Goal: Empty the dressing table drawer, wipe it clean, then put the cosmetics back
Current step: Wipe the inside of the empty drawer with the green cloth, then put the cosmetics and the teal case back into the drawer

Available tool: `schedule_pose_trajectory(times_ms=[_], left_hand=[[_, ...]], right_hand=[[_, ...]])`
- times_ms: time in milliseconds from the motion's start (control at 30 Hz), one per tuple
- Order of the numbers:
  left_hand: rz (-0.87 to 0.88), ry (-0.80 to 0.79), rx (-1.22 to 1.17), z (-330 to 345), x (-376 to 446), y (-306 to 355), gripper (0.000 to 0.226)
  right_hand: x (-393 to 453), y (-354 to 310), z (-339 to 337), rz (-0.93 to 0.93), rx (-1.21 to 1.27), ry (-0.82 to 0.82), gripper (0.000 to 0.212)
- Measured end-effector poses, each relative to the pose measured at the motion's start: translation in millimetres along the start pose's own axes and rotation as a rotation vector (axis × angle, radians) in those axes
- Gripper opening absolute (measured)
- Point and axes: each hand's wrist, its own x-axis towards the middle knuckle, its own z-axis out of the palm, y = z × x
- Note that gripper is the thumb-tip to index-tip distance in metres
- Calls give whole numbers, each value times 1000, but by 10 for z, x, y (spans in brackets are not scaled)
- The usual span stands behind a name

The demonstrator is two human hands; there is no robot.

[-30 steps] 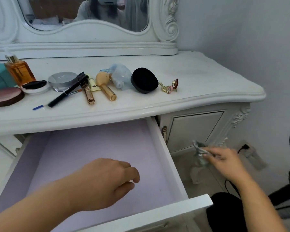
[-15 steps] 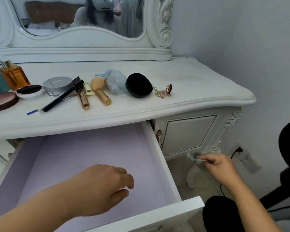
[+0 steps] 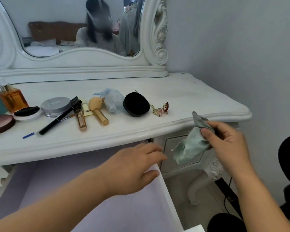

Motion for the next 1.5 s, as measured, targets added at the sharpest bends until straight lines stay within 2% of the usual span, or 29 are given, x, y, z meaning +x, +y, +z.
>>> schedule_pose_trajectory(times_ms=[133, 267, 367, 400, 500, 567, 600, 700, 800, 900, 1000, 1100, 1167, 1233, 1367, 1500], left_hand=[[27, 126, -38, -49, 596, 55, 54], [-18, 124, -1, -91, 1233, -7, 63], [-131, 108, 59, -153, 1660, -115, 66], [-175, 93, 95, -172, 1759, -152, 65], [-219, 62, 144, -202, 1871, -239, 56], [-181, 71, 98, -167, 1750, -283, 47], [-138, 88, 89, -141, 1652, -314, 46], [18, 200, 110, -76, 1367, -399, 47], [76, 276, 128, -55, 1176, -480, 36], [81, 297, 119, -48, 1051, -524, 32], [24, 324, 97, -46, 942, -593, 31], [-64, 393, 96, -43, 875, -663, 27], [-129, 459, 115, -64, 858, -712, 25], [-191, 513, 120, -94, 840, -765, 23], [-271, 603, 135, -105, 818, -889, 10], [-315, 685, 174, -101, 836, -976, 20]], right_hand=[[312, -156, 69, -16, 117, 111, 21], [704, -186, 84, 56, 281, 283, 16], [1044, -138, 64, 90, 387, 268, 19], [1144, -71, 51, 126, 308, 210, 25], [1279, 114, -16, 292, -258, -3, 33], [1215, 204, -42, 290, -529, 21, 27], [1162, 206, -27, 258, -581, 81, 24], [1068, 152, 90, 171, -672, 203, 20], [1034, 126, 246, 140, -758, 198, 20], [992, 90, 382, 63, -705, 185, 18], [952, 34, 549, -43, -559, 75, 17], [890, -1, 750, -129, -468, -123, 28], [863, 5, 888, -175, -491, -272, 39], [855, 22, 1015, -184, -566, -351, 45], [884, 54, 1207, -154, -772, -350, 44], [937, 63, 1272, -112, -858, -321, 31]])
